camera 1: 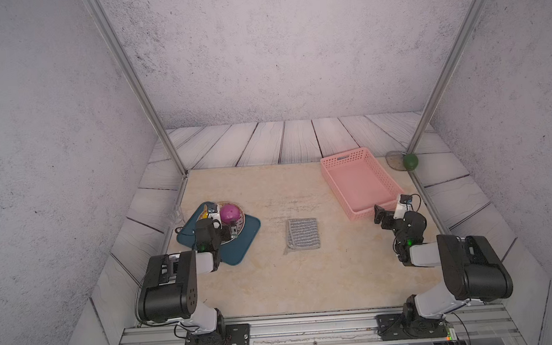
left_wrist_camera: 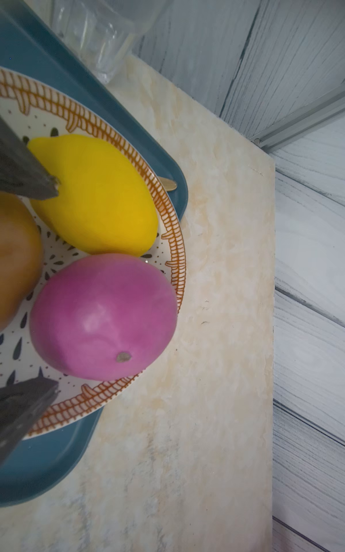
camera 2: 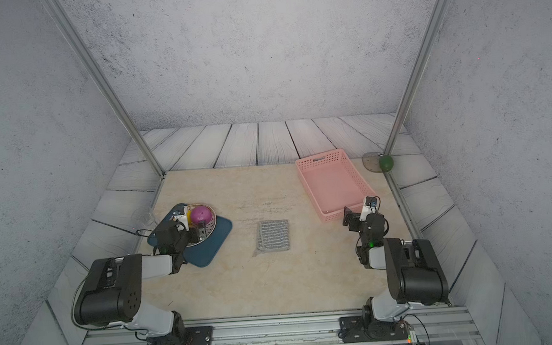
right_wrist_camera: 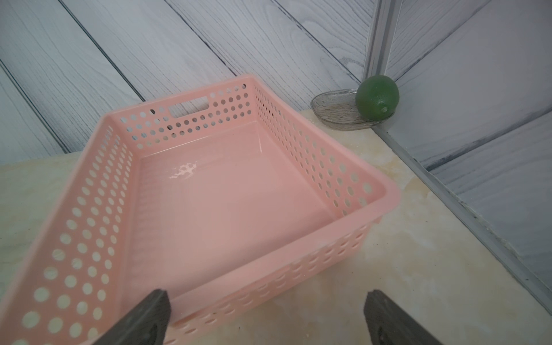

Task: Fold the square dishcloth
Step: Reset both arms

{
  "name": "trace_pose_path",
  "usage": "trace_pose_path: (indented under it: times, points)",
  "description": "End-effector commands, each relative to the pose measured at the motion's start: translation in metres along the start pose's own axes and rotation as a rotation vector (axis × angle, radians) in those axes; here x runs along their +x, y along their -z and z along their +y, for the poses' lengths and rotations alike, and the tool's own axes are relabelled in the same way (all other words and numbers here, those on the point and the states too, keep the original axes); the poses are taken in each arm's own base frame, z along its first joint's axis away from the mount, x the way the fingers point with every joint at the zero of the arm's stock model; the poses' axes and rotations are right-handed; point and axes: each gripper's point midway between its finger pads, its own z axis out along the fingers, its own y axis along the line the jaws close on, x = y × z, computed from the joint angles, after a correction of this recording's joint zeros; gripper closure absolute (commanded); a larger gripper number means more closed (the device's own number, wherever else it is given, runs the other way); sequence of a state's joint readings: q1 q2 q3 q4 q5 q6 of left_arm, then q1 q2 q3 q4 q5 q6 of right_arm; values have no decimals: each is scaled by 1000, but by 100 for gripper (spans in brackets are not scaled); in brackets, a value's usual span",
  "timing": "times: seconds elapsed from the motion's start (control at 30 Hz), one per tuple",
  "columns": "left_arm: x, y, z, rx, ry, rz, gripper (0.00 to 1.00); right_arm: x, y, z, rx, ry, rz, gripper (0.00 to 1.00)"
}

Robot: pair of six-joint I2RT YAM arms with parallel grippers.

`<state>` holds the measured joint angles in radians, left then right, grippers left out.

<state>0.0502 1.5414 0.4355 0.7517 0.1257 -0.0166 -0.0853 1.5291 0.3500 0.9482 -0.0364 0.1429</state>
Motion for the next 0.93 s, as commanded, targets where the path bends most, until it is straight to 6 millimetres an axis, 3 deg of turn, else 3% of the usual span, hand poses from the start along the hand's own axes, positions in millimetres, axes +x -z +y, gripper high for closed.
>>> trace_pose_path:
  times: [0.0, 0.9]
  points:
    - [-18, -2, 10, -43, 7, -36, 0, 7, -5, 6, -14, 37, 69, 1]
    - [-18, -1, 9, -45, 3, -39, 0, 6, -7, 6, 1, 47, 81, 1]
